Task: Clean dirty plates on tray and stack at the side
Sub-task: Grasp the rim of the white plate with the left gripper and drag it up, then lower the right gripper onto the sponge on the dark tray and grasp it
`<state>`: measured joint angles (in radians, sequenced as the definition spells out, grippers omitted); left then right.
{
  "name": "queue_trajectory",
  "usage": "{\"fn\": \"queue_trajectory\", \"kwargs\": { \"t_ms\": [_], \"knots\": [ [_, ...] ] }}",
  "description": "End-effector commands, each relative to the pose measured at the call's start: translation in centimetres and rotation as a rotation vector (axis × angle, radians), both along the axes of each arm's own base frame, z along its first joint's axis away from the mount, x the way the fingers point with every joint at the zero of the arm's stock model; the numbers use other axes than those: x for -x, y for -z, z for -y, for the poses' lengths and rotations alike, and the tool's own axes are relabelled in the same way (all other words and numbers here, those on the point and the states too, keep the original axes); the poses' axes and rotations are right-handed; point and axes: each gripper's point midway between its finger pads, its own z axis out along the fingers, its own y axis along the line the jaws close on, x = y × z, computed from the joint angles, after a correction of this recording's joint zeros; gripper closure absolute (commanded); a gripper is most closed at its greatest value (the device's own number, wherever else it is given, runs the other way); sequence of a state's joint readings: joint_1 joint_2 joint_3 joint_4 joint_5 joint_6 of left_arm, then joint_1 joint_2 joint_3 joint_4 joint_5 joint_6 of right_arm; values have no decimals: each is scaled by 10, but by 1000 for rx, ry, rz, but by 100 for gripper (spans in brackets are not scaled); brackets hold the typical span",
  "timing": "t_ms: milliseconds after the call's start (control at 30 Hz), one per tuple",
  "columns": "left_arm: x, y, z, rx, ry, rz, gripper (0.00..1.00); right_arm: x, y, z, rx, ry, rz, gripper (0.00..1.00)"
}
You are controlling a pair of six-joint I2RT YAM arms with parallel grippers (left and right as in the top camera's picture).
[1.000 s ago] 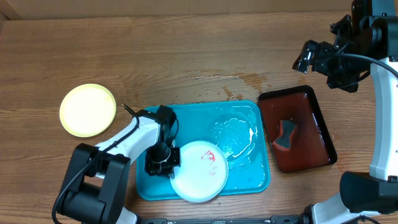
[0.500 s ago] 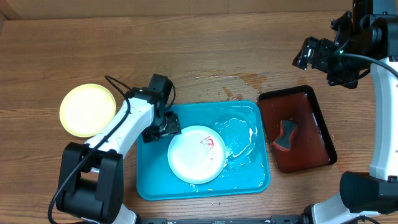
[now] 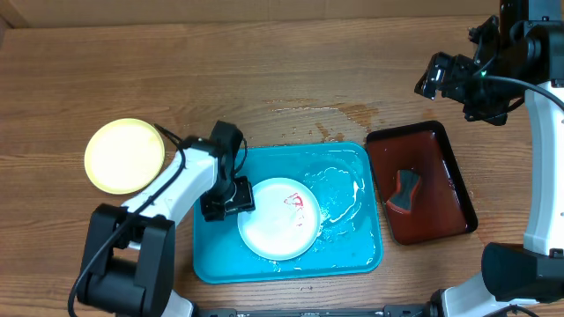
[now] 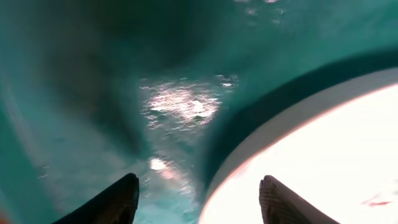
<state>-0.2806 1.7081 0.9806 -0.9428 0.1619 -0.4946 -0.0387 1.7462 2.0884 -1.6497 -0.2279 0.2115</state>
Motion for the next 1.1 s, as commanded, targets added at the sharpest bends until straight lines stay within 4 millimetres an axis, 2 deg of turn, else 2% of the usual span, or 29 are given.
{"fn": "queue_trajectory", "kwargs": {
  "t_ms": [0,67,133,167,200,233,467,600,733,867,967,1067],
  "knots": [
    [13,-1,19,136,16,8,37,0,-1,2,9,-3,7,0],
    [18,6,23,172,22,5,40,-1,-1,2,9,-3,9,0],
    [21,13,25,190,20,8,53,-1,-1,2,9,-2,10,0],
    [22,15,26,195,11,11,68,-1,-1,2,9,-2,10,0],
    [21,16,26,195,6,15,90,-1,-1,2,9,-2,10,0],
    [19,17,26,195,2,23,96,-1,-1,2,9,-2,10,0],
    [-5,19,17,127,-61,110,96,-1,-1,2,9,-2,9,0],
    [-21,13,9,96,-96,152,96,0,0,2,9,-2,6,0],
    [-38,4,4,96,-78,202,96,2,11,3,9,15,-33,6],
    [-58,-11,12,141,45,279,96,8,45,17,63,118,-136,9],
    [-68,-21,19,169,102,320,96,18,81,21,77,181,-236,17],
    [-71,-23,19,172,112,329,96,33,117,20,73,225,-340,25]
  ]
}}
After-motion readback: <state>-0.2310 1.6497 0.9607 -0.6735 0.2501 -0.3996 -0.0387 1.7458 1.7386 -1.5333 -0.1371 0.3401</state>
